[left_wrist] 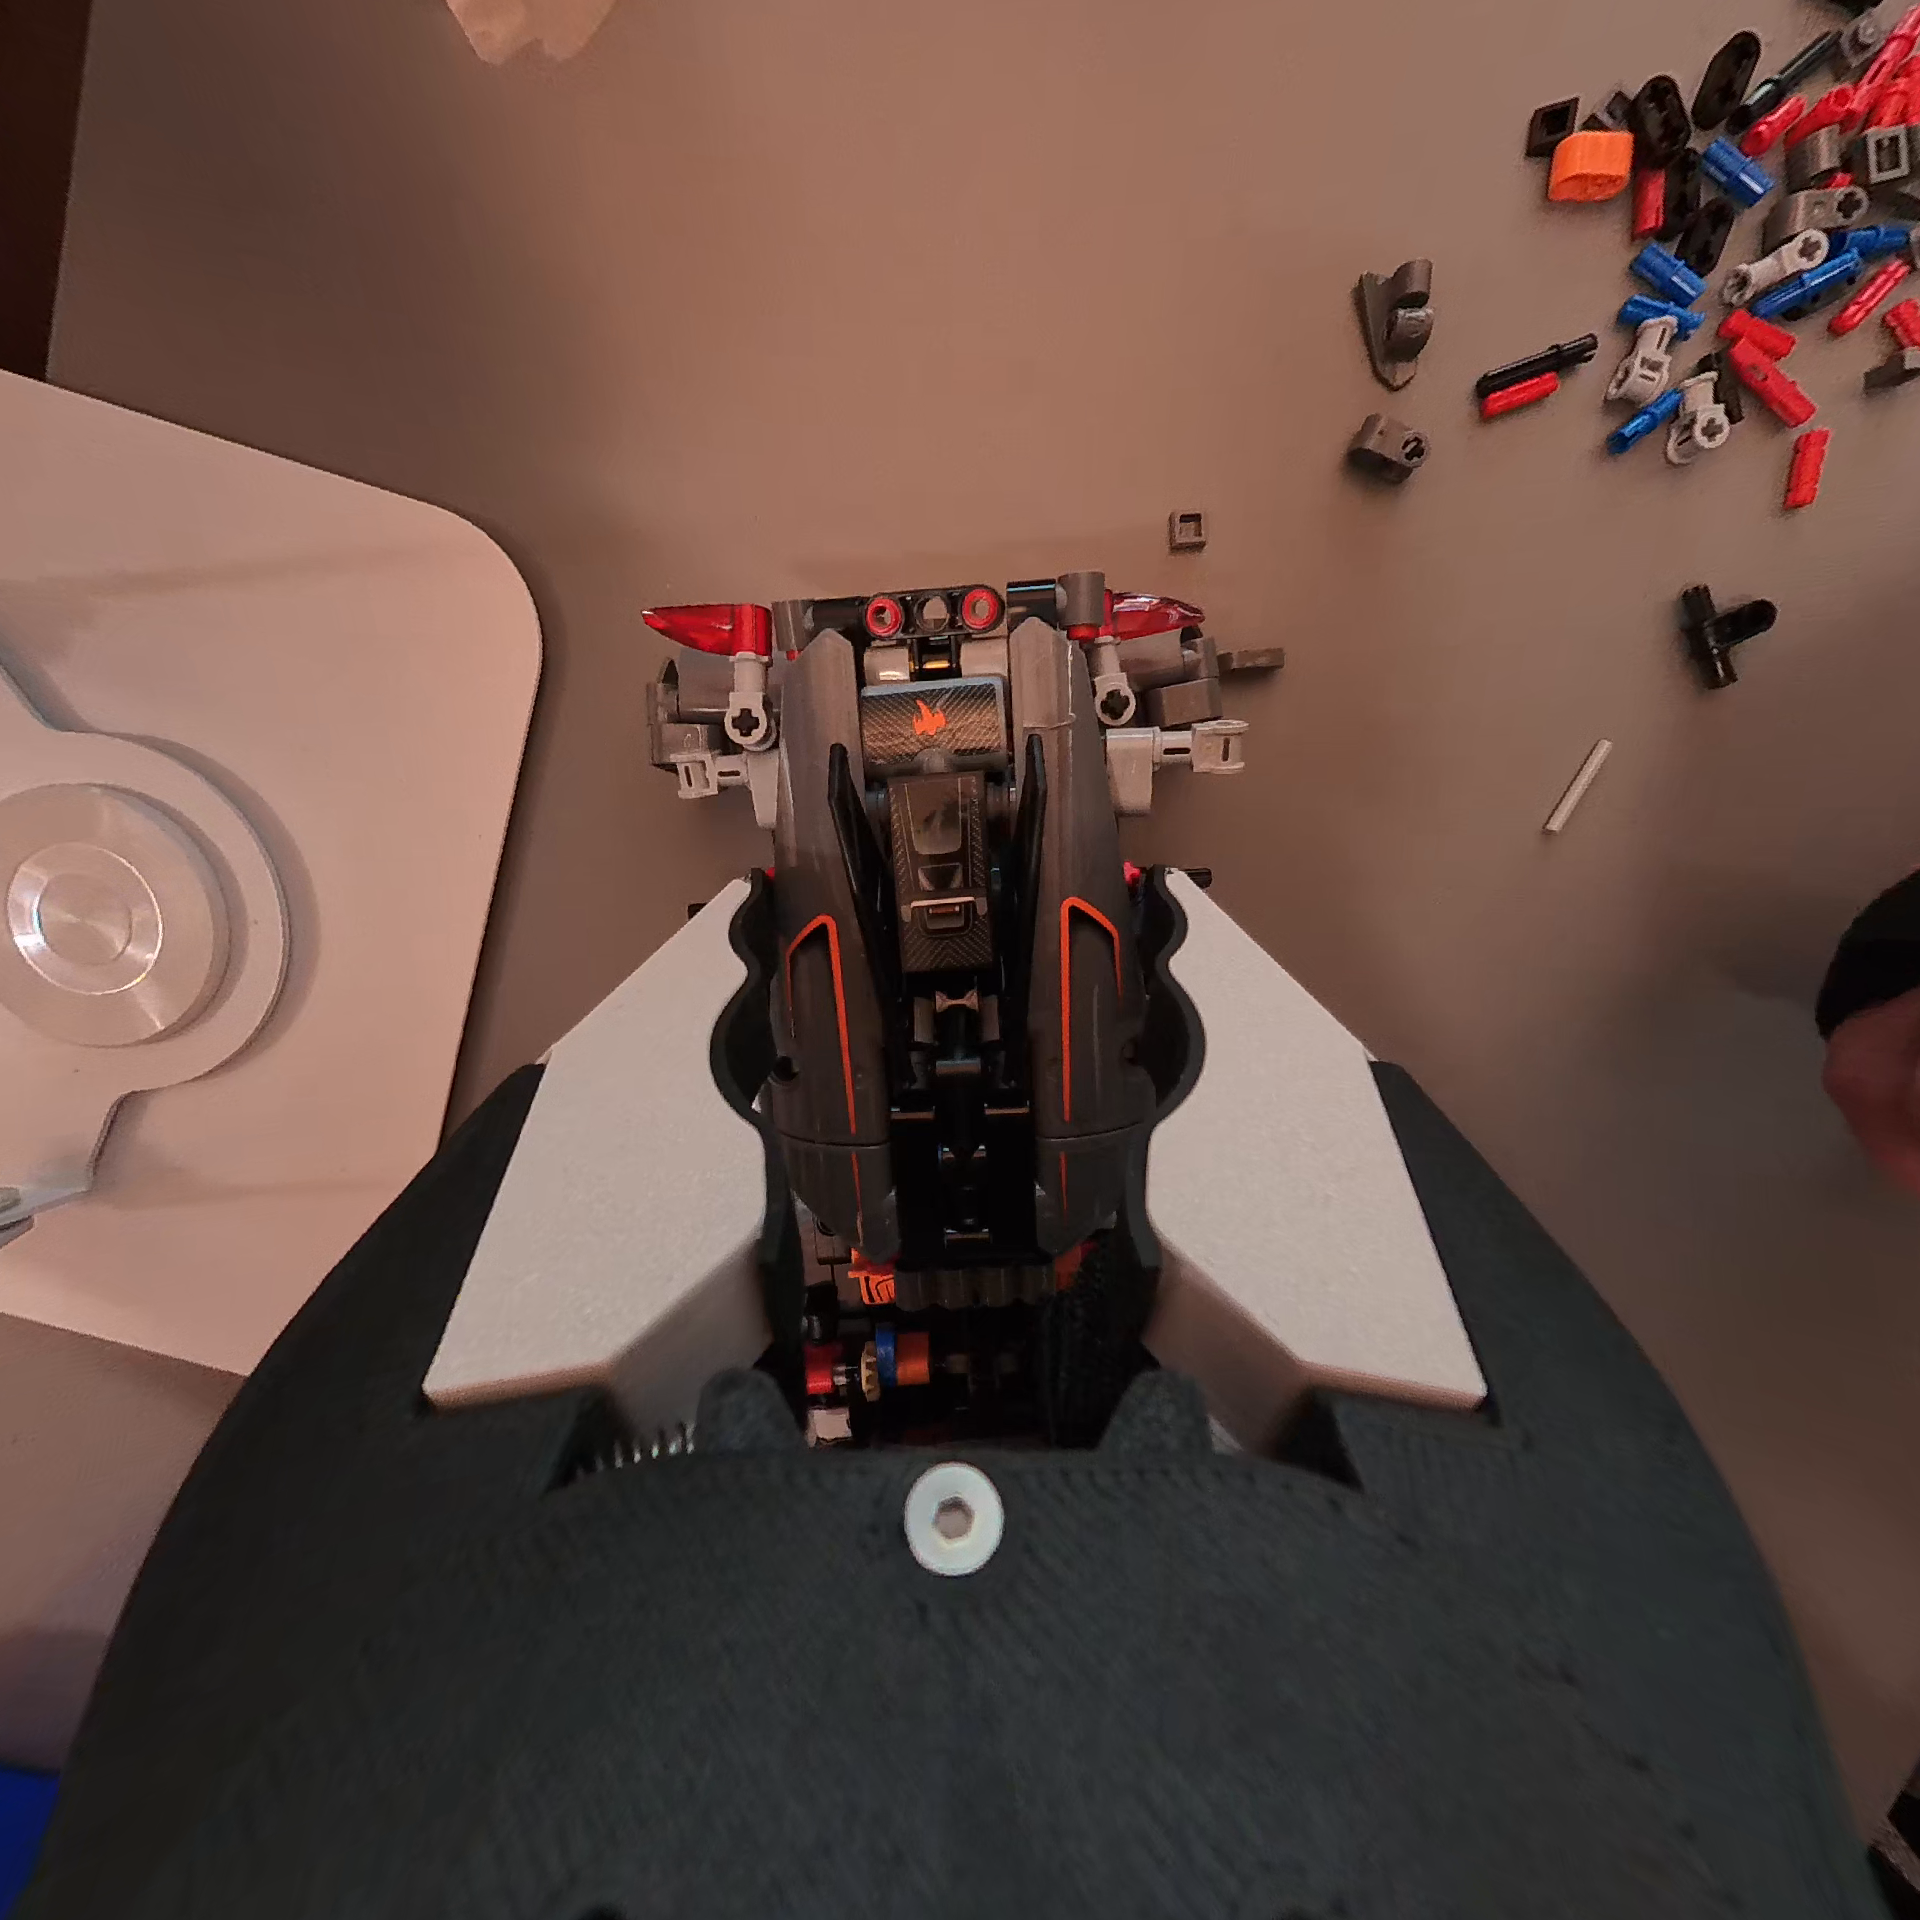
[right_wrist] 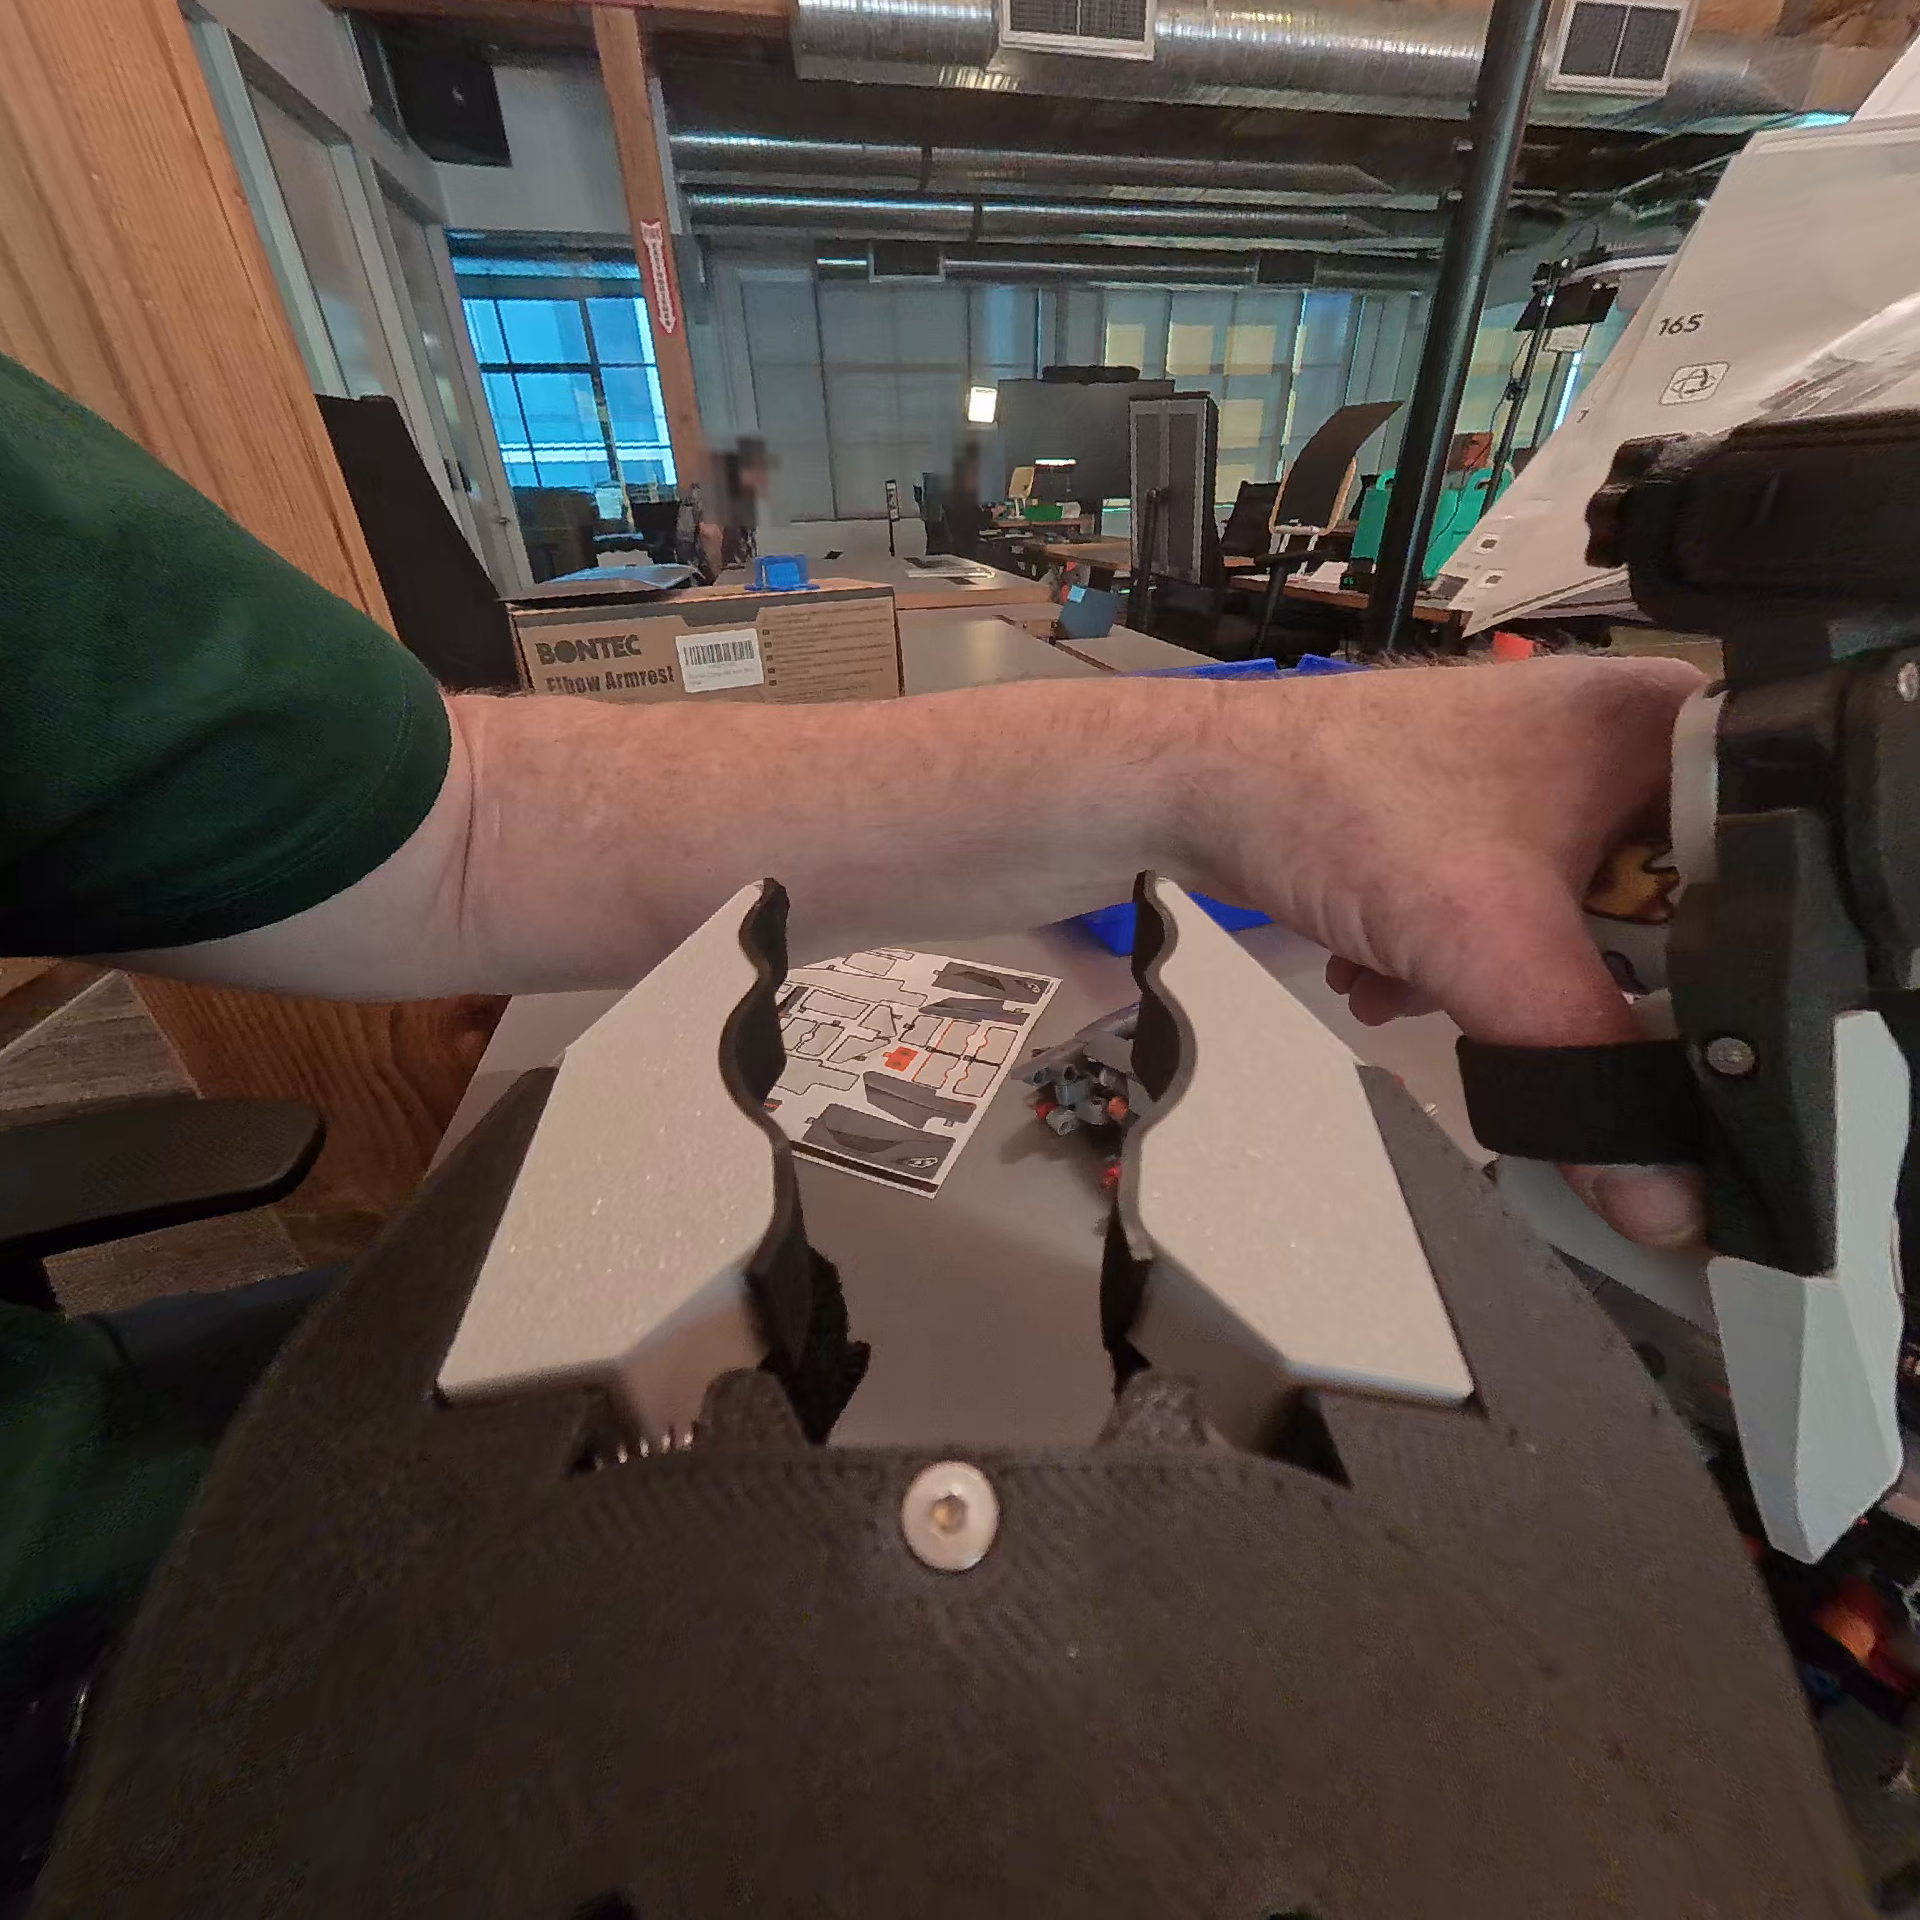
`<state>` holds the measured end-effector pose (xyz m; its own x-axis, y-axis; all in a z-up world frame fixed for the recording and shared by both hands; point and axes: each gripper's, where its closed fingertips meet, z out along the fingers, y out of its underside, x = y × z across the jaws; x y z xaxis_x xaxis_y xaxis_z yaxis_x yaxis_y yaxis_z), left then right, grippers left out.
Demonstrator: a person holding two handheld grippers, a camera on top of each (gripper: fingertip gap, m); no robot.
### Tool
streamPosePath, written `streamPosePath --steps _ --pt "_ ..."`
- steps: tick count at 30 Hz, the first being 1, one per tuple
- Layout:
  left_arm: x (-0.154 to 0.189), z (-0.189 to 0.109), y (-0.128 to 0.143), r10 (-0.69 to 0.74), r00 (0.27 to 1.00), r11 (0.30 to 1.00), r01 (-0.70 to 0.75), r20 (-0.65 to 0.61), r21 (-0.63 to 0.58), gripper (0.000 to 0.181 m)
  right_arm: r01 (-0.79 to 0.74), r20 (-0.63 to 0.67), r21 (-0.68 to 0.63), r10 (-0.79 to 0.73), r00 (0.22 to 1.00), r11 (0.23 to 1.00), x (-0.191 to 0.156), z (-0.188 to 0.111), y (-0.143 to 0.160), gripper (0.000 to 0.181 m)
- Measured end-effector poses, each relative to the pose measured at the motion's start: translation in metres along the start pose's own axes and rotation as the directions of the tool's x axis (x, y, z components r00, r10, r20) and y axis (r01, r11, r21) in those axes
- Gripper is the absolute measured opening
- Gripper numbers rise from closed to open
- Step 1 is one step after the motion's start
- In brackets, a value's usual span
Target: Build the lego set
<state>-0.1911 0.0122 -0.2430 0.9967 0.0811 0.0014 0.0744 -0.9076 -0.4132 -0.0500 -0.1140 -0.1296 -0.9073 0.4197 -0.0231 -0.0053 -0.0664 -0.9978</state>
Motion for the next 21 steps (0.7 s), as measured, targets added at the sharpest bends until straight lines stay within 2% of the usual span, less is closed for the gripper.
streamPosePath --steps 1,16,21 --pt "0.000 -0.001 0.000 0.000 1.000 1.000 0.000 -0.001 0.003 0.069 0.003 0.004 -0.003 -0.003 1.000 1.000 -0.001 0.001 0.000 0.065" --pt "-0.004 -0.012 0.002 -0.005 1.000 0.999 0.004 0.019 0.046 0.068 0.007 0.017 -0.009 -0.006 1.000 1.000 -0.006 0.003 0.002 0.065" --pt "-0.004 -0.008 0.003 0.006 1.000 1.000 -0.007 0.023 0.019 0.068 0.006 0.019 -0.011 -0.006 1.000 1.000 -0.006 0.003 0.002 0.065"
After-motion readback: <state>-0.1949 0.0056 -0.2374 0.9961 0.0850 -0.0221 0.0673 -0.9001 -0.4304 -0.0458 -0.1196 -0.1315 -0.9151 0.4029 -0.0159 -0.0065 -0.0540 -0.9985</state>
